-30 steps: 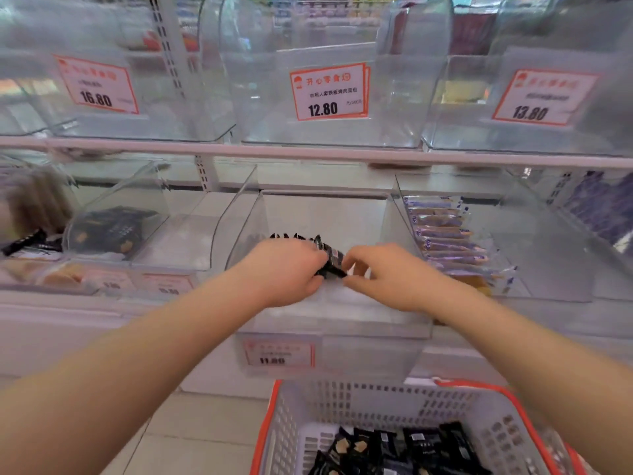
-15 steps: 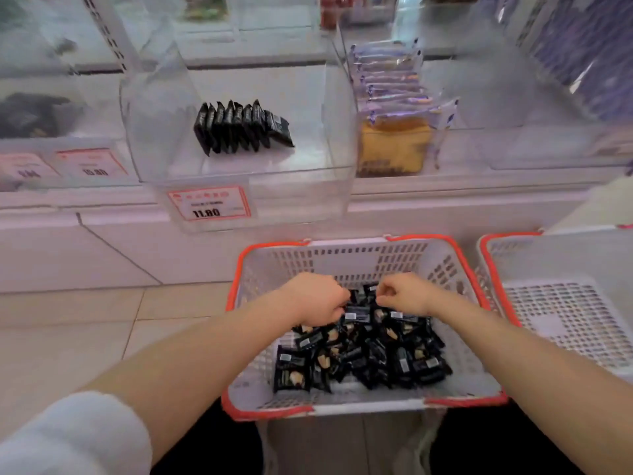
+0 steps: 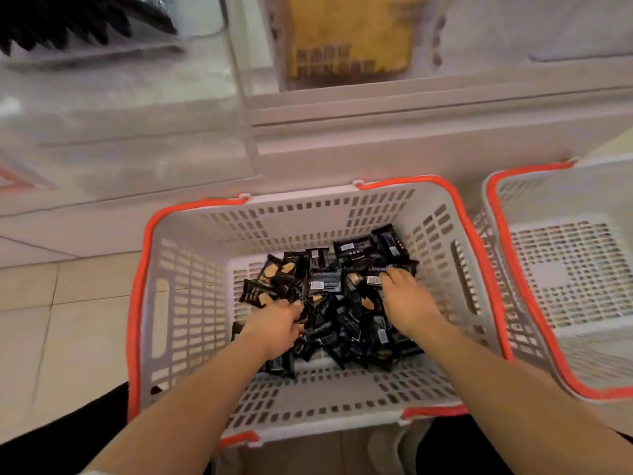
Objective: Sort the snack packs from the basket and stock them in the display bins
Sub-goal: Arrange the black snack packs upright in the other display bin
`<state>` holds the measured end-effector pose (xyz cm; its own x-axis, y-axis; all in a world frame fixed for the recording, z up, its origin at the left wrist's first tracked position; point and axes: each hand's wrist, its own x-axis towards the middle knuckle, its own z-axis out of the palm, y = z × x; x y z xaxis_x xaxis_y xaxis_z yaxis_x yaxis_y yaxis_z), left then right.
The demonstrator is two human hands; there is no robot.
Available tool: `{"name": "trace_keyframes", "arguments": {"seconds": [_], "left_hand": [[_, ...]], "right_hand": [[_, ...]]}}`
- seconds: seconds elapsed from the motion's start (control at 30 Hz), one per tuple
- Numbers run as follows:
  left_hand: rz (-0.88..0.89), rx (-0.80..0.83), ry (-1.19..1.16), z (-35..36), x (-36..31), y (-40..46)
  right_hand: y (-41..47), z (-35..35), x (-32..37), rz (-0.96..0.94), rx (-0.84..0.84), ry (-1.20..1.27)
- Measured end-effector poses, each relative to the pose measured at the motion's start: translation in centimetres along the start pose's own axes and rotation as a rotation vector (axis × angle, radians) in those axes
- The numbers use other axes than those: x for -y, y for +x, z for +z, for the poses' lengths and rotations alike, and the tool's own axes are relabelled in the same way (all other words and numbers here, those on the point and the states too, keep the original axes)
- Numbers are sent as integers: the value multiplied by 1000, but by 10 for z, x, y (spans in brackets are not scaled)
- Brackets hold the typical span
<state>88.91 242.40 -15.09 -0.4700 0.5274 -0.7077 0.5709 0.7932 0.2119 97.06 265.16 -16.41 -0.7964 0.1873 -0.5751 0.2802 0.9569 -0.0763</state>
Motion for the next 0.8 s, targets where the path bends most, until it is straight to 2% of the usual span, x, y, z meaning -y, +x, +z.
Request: {"name": "trace_keyframes", "arguments": {"seconds": [0.2,0.33,0.4,0.47,0.53,0.6,0.67,0.7,0.73,0.8], "left_hand": [[-27,-147,-144,1,-3,36],[14,-168,-84,-4,-12,59],[37,-178,-13,-5,-18,71],[40,-186,32,-4,-25,82],[30,-182,78,-1,-33,90],[16,-191,134,2,-38,95],[8,-233,199,5,-41,98],[11,-252,220,5,-41,98],[15,-264,221,6,-41,98],[17,-281,147,5,-38,96]], "right_hand": [[27,23,-5,-12,2,-102],[36,26,-15,-52,-105,-133],[36,25,-22,-102,-140,-47],[30,18,-27,-77,-138,262],[21,8,-29,55,-70,720],[13,-1,-29,286,42,1311],[6,-7,-25,408,159,1952],[2,-9,-24,414,189,2141],[-2,-10,-23,411,203,2230],[-7,-10,-18,388,200,2291]]}}
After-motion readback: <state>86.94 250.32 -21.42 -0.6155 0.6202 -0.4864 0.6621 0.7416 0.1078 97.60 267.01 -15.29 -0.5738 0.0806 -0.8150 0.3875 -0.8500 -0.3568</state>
